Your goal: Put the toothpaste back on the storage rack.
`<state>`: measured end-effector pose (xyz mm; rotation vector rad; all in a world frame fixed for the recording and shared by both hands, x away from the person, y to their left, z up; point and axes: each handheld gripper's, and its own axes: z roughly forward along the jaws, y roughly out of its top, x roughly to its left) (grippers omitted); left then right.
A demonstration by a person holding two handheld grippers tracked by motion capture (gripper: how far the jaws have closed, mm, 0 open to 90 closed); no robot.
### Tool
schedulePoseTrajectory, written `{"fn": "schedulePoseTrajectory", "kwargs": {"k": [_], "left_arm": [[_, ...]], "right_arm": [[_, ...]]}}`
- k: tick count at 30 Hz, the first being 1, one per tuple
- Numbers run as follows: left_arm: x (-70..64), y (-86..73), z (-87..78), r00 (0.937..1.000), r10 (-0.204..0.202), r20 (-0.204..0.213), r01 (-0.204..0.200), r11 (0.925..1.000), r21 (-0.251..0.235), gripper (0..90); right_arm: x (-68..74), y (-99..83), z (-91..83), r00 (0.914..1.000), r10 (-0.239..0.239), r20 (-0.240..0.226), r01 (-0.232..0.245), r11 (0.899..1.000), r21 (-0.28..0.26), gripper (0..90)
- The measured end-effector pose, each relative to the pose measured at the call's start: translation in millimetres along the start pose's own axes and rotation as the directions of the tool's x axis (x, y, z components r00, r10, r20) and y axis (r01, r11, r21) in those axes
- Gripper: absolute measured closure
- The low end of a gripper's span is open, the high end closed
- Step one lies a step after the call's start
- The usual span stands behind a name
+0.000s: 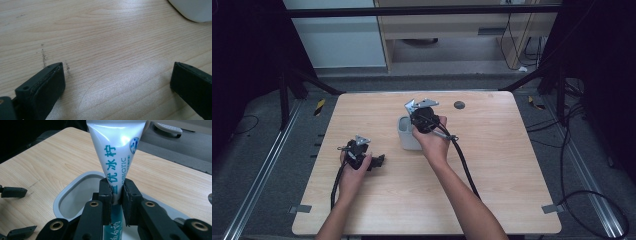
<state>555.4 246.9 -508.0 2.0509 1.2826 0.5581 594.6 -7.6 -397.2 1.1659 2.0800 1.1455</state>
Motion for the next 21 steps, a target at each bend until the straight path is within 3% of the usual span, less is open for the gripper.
{"fn": "schedulePoseTrajectory", "kwargs": {"k": [21], "left_arm": [[0.1, 0.2, 0.1, 1.0000, 0.001, 0.001, -0.001, 1.0000, 0.001, 0.0]], "right_arm": [[-1.1, 3.6, 2.5, 0.9999, 0.001, -0.011, -0.001, 1.000, 0.015, 76.9]]}}
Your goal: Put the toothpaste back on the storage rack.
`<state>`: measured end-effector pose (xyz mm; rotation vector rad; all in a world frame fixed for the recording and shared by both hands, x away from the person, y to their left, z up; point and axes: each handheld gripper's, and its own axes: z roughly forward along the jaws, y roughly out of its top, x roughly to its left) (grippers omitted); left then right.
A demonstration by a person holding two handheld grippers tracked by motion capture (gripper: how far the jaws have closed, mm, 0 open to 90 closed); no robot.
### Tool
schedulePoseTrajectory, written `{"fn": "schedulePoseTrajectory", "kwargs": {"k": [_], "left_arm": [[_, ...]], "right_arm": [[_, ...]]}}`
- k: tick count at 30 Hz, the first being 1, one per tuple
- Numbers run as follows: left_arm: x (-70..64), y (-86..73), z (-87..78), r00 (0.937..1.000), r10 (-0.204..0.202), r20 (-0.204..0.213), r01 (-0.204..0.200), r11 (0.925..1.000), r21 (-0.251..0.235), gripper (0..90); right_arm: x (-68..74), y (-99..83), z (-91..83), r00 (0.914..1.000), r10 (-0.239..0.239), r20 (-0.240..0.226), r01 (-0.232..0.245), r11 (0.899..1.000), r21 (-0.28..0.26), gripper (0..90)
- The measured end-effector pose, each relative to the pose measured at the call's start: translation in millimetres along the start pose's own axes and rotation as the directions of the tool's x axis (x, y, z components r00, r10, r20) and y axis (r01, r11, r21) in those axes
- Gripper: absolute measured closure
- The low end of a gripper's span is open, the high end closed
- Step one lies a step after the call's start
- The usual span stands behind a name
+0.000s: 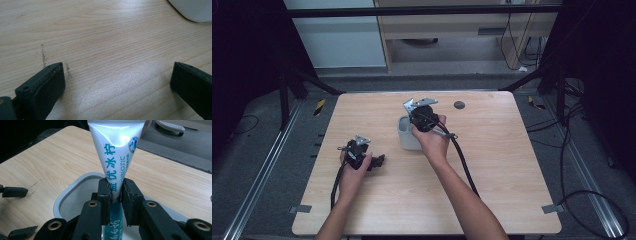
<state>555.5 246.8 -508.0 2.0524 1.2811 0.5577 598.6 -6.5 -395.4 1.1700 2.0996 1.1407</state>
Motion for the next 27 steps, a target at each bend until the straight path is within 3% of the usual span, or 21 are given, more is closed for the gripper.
{"fn": "schedulePoseTrajectory", "kwargs": {"k": [27], "left_arm": [[0.0, 0.0, 0.0, 1.0000, 0.000, 0.000, 0.000, 1.0000, 0.000, 0.0]], "right_arm": [[1.4, 2.9, -16.5, 0.9996, -0.027, -0.013, 0.026, 1.000, -0.015, 68.3]]}}
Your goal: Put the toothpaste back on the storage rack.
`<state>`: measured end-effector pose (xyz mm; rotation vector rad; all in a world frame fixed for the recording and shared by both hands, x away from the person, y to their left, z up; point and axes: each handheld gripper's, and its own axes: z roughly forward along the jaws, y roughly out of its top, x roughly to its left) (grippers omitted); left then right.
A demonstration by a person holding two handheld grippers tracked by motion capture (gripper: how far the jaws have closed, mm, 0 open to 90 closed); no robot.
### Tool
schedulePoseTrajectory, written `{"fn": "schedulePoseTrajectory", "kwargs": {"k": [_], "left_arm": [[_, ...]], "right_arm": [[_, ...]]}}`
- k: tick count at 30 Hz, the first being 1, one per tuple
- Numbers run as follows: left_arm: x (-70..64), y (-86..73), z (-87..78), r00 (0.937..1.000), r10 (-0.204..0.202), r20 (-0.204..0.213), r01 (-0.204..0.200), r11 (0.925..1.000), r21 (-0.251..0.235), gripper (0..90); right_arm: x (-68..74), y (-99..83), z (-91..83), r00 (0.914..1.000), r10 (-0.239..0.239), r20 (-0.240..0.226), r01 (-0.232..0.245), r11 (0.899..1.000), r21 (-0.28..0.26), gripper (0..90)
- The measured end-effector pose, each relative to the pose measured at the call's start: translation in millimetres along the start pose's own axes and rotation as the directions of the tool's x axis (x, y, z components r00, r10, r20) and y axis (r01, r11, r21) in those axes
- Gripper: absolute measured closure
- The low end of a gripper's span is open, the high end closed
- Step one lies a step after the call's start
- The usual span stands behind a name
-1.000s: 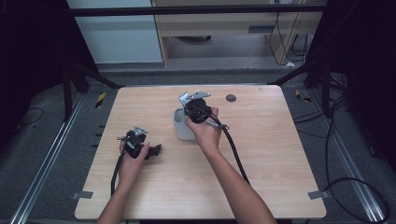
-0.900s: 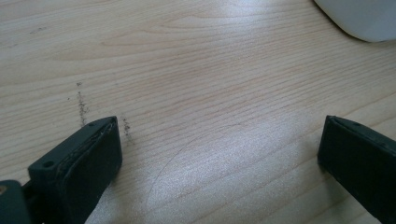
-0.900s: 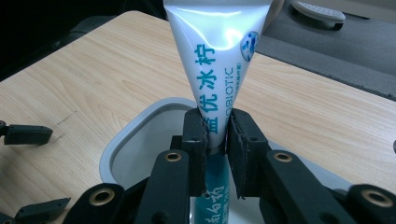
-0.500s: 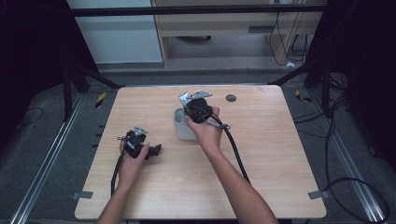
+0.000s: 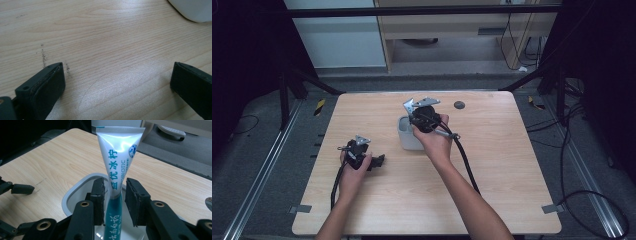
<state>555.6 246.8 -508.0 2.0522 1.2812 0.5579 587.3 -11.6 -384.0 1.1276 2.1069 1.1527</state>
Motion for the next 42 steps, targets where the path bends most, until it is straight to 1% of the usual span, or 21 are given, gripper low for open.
{"fn": "schedulePoseTrajectory", "kwargs": {"k": [3, 8, 20, 27, 29, 31, 34, 35, 37, 39, 40, 42], "left_arm": [[0.0, 0.0, 0.0, 1.0000, 0.000, 0.000, 0.000, 1.0000, 0.000, 0.0], [0.1, 0.1, 0.0, 1.0000, 0.001, 0.000, -0.001, 1.0000, 0.001, 0.0], [0.1, 0.2, 0.2, 1.0000, 0.002, 0.001, -0.002, 1.0000, 0.001, 0.0], [0.1, 0.3, 0.2, 1.0000, 0.003, 0.001, -0.003, 1.0000, 0.001, 0.0], [0.0, 0.3, 0.3, 1.0000, 0.003, 0.001, -0.003, 1.0000, 0.001, 0.0], [0.0, 0.3, 0.3, 1.0000, 0.003, 0.001, -0.003, 1.0000, 0.001, 0.0], [0.1, 0.3, 0.3, 1.0000, 0.003, 0.001, -0.003, 1.0000, 0.001, 0.0], [0.1, 0.3, 0.3, 1.0000, 0.003, 0.001, -0.003, 1.0000, 0.001, 0.0], [0.1, 0.4, 0.3, 1.0000, 0.003, 0.001, -0.003, 1.0000, 0.001, 0.0], [0.1, 0.5, 0.4, 1.0000, 0.003, 0.002, -0.003, 1.0000, 0.001, 0.0], [0.1, 0.5, 0.4, 1.0000, 0.003, 0.002, -0.003, 1.0000, 0.001, 0.0], [0.0, 0.5, 0.4, 1.0000, 0.003, 0.001, -0.003, 1.0000, 0.001, 0.0]], "right_arm": [[0.5, -0.3, -2.7, 0.9999, -0.011, 0.000, 0.011, 1.000, 0.004, 66.8], [0.0, -2.2, -7.9, 0.9999, -0.010, -0.007, 0.011, 1.000, 0.010, 63.8], [-8.0, -4.5, -23.4, 0.9994, -0.032, -0.010, 0.032, 0.999, 0.016, 57.6], [-13.5, -5.0, -29.7, 0.9995, -0.021, -0.023, 0.022, 0.999, 0.029, 52.7], [-14.2, -5.3, -31.1, 0.9994, -0.025, -0.024, 0.025, 0.999, 0.028, 51.6], [-13.8, -6.1, -32.2, 0.9993, -0.020, -0.033, 0.021, 0.999, 0.028, 49.8], [-13.0, -6.6, -34.0, 0.9989, -0.037, -0.028, 0.038, 0.999, 0.027, 46.0], [-13.0, -6.5, -34.9, 0.9990, -0.032, -0.030, 0.033, 0.999, 0.029, 45.3], [-14.5, -6.7, -36.7, 0.9989, -0.038, -0.027, 0.039, 0.999, 0.030, 43.0], [-16.2, -6.9, -39.1, 0.9990, -0.030, -0.033, 0.031, 0.999, 0.032, 40.8], [-17.8, -7.4, -40.6, 0.9987, -0.038, -0.034, 0.039, 0.999, 0.035, 39.0], [-19.0, -7.9, -42.1, 0.9989, -0.034, -0.032, 0.035, 0.999, 0.041, 36.5]]}}
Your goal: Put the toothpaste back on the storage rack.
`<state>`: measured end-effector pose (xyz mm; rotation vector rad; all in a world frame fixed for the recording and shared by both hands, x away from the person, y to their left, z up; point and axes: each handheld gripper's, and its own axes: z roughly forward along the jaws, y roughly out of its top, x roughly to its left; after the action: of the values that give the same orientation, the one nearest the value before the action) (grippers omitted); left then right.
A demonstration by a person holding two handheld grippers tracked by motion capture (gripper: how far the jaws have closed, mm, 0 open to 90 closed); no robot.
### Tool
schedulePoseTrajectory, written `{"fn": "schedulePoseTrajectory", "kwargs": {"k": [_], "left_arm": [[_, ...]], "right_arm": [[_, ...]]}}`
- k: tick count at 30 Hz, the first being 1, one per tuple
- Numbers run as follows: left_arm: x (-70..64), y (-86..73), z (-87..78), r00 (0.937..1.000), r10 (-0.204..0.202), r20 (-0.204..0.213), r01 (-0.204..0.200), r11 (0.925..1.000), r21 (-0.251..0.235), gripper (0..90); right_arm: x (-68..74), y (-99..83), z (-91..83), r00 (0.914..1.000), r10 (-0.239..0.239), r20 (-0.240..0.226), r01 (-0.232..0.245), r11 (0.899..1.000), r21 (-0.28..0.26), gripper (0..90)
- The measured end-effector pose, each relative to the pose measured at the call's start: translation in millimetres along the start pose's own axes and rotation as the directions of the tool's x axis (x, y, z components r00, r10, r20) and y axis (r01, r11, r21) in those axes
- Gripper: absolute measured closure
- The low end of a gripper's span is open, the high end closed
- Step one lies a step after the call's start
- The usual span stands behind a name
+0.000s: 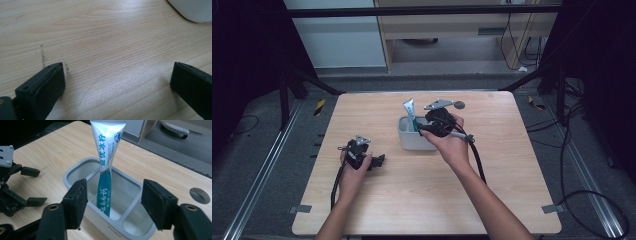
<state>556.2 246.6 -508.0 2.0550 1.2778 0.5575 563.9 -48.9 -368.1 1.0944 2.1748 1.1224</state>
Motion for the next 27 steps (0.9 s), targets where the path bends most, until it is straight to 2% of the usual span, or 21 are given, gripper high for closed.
{"fn": "schedulePoseTrajectory", "kwargs": {"k": [5, 7, 16, 27], "left_arm": [[0.0, 0.0, 0.0, 1.0000, 0.000, 0.001, 0.000, 1.0000, 0.000, 0.0], [0.2, 0.2, 0.0, 1.0000, 0.003, 0.001, -0.003, 1.0000, 0.002, 0.0], [0.2, 0.3, 0.1, 1.0000, 0.003, 0.002, -0.003, 1.0000, 0.003, 0.0], [0.1, 0.5, 0.3, 1.0000, 0.003, 0.002, -0.003, 1.0000, 0.002, 0.0]], "right_arm": [[-4.7, -2.3, -3.0, 0.9998, 0.001, -0.022, -0.001, 1.000, 0.020, 29.0], [-6.5, -3.6, -4.8, 0.9999, -0.007, -0.015, 0.007, 1.000, 0.020, 28.2], [-12.8, -7.8, -10.5, 0.9999, 0.010, -0.005, -0.010, 1.000, 0.018, 18.5], [-18.6, -9.6, -24.1, 0.9997, -0.022, -0.009, 0.022, 1.000, -0.003, 12.2]]}}
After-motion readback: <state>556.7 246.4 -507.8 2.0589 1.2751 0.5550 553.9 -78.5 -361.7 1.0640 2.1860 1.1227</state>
